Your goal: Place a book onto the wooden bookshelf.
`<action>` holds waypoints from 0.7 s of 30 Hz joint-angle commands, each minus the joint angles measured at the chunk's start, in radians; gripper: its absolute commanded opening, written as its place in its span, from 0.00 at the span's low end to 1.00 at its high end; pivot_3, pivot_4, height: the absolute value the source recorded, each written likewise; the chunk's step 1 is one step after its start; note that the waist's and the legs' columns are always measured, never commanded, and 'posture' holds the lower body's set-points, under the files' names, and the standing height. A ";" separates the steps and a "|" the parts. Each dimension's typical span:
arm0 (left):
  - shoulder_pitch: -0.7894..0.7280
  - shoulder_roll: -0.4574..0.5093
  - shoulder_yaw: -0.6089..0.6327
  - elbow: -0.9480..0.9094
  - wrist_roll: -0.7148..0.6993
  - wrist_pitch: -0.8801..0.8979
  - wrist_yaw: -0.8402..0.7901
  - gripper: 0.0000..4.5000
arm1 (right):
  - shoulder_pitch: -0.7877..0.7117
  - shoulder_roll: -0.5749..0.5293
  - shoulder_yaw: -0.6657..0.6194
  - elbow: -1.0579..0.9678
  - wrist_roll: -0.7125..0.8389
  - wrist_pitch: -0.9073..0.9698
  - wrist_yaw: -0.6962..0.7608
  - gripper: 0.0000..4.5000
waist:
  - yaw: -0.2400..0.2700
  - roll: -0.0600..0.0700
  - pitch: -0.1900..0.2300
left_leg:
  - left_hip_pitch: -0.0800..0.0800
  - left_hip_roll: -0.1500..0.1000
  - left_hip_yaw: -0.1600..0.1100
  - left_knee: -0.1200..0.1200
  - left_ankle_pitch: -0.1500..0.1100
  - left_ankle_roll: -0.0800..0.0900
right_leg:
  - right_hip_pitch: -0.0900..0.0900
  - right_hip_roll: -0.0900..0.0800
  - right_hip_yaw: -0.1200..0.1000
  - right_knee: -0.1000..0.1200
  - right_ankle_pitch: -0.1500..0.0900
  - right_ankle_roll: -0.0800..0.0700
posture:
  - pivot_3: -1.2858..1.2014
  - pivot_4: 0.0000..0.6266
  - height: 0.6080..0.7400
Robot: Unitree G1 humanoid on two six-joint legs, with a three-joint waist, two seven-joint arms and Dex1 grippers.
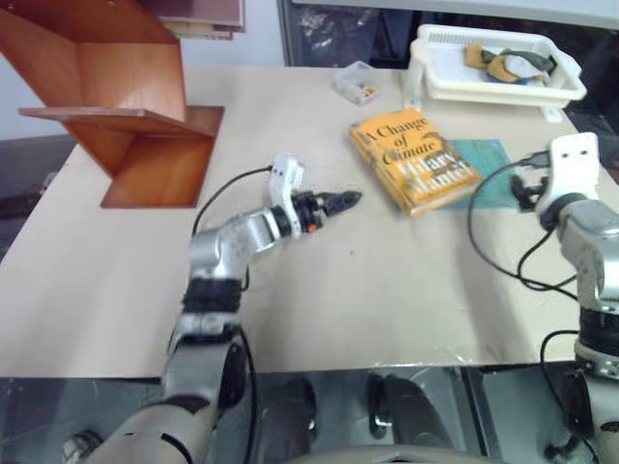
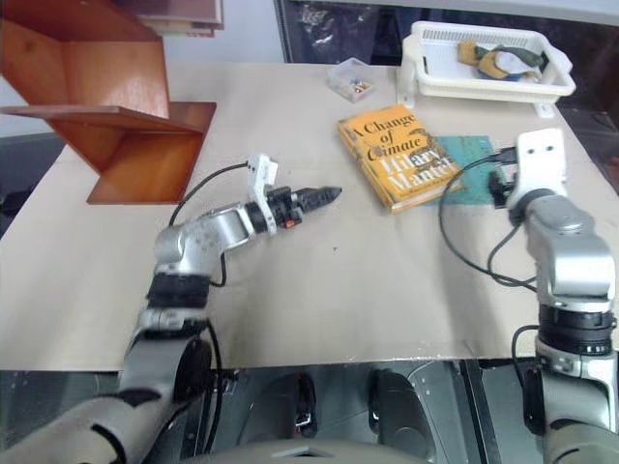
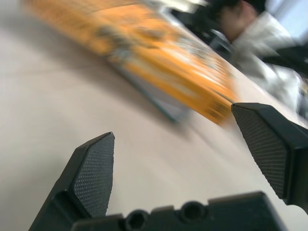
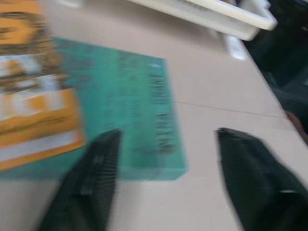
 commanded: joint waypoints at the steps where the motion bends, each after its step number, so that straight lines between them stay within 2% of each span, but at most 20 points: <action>1: 0.119 0.162 -0.032 -0.345 0.007 -0.125 -0.183 1.00 | -0.123 -0.066 -0.030 0.256 -0.033 -0.113 0.014 0.36 | 0.003 0.003 -0.001 | 0.001 -0.001 0.000 0.000 0.000 0.000 | 0.001 0.000 0.000 0.001 0.000 0.000 | 0.52 0.24 1.00; 4: 0.172 0.227 0.025 -0.443 -0.039 -0.167 -0.235 1.00 | -0.241 -0.087 -0.041 0.508 -0.033 -0.189 0.022 0.05 | 0.005 0.005 -0.001 | 0.003 -0.001 0.000 0.000 0.000 0.000 | 0.002 -0.001 0.001 0.002 0.000 0.000 | 0.52 0.24 1.00; 5: 0.182 0.242 0.044 -0.464 -0.053 -0.171 -0.244 1.00 | -0.280 -0.090 -0.049 0.599 -0.026 -0.216 0.028 0.01 | 0.003 0.005 -0.001 | 0.003 -0.002 0.000 0.001 0.000 0.001 | 0.002 -0.001 0.000 0.003 0.000 0.000 | 0.52 0.24 1.00; 11: 0.227 0.325 0.092 -0.549 -0.080 -0.215 -0.284 1.00 | -0.462 -0.103 -0.070 1.029 -0.002 -0.374 0.086 0.01 | 0.001 0.005 -0.001 | 0.003 -0.002 -0.001 0.001 0.000 0.001 | 0.002 -0.001 0.002 0.004 0.000 0.000 | 0.52 0.24 1.00; 14: 0.240 0.343 0.108 -0.585 -0.104 -0.232 -0.295 1.00 | -0.521 -0.108 -0.094 1.180 0.017 -0.422 0.096 0.01 | 0.001 0.006 -0.001 | 0.003 -0.002 0.000 0.001 0.000 0.001 | 0.002 -0.001 0.002 0.004 0.000 0.000 | 0.52 0.24 1.00; 16: 0.253 0.371 0.118 -0.619 -0.132 -0.230 -0.321 1.00 | -0.548 -0.109 -0.135 1.269 0.051 -0.432 0.103 0.01 | 0.001 0.006 -0.001 | 0.003 -0.002 0.000 0.001 0.000 0.001 | 0.002 -0.001 0.002 0.003 0.000 0.000 | 0.52 0.24 1.00; 21: 0.252 0.399 0.129 -0.634 -0.179 -0.209 -0.314 1.00 | -0.565 -0.116 -0.128 1.343 0.043 -0.463 0.147 0.01 | 0.002 0.006 -0.001 | 0.003 -0.002 -0.001 0.001 0.000 0.001 | 0.002 -0.002 0.001 0.004 0.000 0.000 | 0.52 0.24 1.00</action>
